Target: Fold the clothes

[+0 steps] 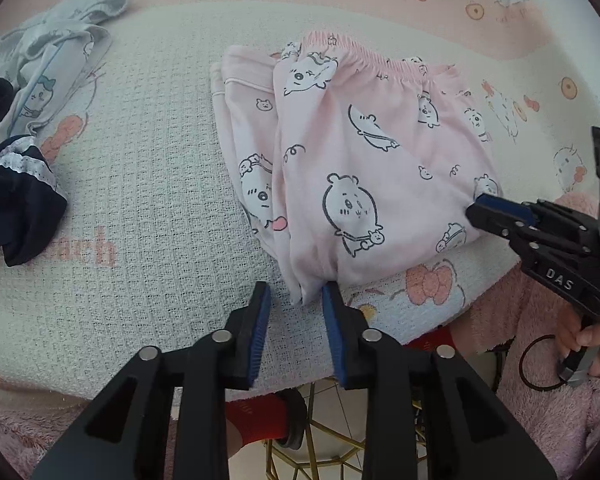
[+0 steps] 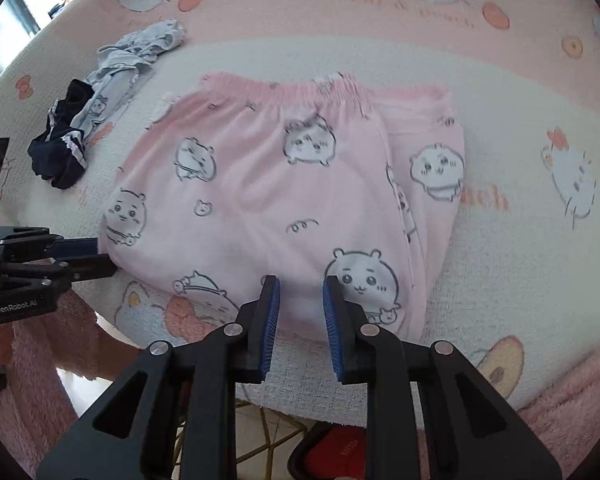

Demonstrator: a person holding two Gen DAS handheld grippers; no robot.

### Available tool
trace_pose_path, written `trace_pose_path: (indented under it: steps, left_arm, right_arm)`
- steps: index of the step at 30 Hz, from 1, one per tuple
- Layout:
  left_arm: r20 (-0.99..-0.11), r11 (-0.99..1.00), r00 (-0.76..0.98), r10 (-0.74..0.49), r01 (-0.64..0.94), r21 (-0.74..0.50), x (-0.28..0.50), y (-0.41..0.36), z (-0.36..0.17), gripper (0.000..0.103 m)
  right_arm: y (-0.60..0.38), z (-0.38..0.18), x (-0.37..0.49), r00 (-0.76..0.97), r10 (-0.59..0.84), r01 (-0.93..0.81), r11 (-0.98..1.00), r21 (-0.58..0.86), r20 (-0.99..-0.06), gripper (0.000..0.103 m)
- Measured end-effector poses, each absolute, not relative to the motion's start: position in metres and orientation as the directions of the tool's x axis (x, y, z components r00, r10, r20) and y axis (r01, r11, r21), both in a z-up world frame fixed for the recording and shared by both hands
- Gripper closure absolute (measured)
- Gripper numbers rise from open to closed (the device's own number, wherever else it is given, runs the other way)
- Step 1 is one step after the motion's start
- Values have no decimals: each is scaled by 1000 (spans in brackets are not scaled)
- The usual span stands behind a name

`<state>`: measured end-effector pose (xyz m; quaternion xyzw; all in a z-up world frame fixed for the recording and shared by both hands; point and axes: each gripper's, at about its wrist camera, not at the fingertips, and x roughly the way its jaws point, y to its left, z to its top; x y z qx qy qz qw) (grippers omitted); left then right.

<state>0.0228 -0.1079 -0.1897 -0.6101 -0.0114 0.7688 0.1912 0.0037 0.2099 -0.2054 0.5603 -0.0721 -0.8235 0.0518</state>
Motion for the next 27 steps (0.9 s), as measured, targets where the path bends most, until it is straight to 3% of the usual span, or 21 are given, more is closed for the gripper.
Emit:
trace_pose_path:
  steps: [2, 9, 21, 27]
  left_arm:
    - [-930, -928, -213, 301, -289, -234, 25, -104, -184, 96]
    - [-914, -941, -304, 268, -284, -181, 21, -100, -165, 98]
    - [-936, -962, -261, 238, -194, -190, 1, -117, -186, 99]
    - [-956, -981, -227, 187, 11, -195, 1, -153, -191, 102]
  right_arm:
    - [223, -210, 4, -355, -208, -38, -971, 236, -911, 81]
    - [231, -208, 12, -357, -206, -41, -971, 236, -911, 81]
    - [222, -212, 3, -354, -202, -40, -972, 231, -913, 81]
    - [232, -201, 7, -388, -200, -78, -966, 248, -900, 81]
